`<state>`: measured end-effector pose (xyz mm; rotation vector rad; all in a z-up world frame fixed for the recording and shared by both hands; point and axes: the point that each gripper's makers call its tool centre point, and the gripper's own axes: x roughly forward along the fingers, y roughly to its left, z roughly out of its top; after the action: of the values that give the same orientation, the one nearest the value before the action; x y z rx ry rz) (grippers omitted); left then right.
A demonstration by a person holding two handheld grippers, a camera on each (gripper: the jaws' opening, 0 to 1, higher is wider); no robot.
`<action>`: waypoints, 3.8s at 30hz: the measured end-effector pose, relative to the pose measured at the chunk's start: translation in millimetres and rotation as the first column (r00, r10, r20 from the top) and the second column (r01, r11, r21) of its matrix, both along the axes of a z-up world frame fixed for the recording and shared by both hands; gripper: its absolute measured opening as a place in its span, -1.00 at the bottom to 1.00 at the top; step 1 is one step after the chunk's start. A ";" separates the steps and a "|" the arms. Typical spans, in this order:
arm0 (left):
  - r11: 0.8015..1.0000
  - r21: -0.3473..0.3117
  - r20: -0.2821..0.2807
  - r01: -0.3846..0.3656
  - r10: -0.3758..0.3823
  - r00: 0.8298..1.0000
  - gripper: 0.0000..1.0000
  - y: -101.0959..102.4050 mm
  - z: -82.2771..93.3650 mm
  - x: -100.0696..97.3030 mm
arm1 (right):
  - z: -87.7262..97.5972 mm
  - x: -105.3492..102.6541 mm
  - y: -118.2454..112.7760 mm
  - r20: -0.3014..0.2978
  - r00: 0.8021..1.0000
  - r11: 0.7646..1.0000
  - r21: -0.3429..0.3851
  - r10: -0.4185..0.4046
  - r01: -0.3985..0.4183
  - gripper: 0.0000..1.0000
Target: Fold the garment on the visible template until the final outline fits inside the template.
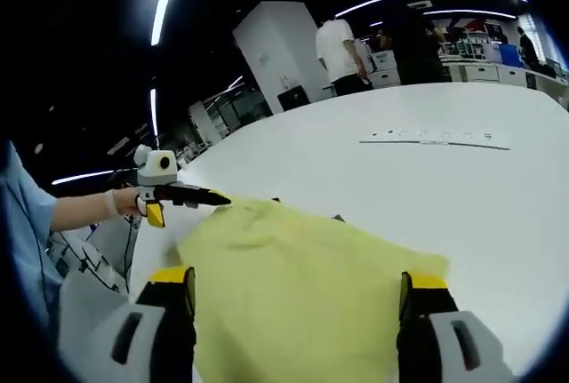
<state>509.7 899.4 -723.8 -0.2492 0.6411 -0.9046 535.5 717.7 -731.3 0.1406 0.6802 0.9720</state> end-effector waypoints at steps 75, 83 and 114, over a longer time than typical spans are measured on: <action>0.986 0.085 -0.054 -0.143 0.148 0.988 -0.40 61.7 -32.6 -134.6 | -34.1 -117.9 -96.1 -0.100 0.978 0.974 -0.151 -0.183 0.167 -0.68; 0.987 0.069 -0.066 -0.145 0.150 0.986 -0.62 60.4 -37.1 -133.6 | -38.5 -123.9 -82.9 -0.163 0.965 0.976 -0.109 -0.204 0.188 -0.84; 0.985 0.096 -0.086 -0.142 0.150 0.985 -1.00 62.4 -46.2 -131.8 | -30.2 -116.9 -85.6 -0.150 0.969 0.980 -0.050 -0.197 0.192 -1.00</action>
<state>377.9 961.9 -770.0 -0.2564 0.7381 -0.7245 418.6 632.1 -761.5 0.2493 0.8094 0.7651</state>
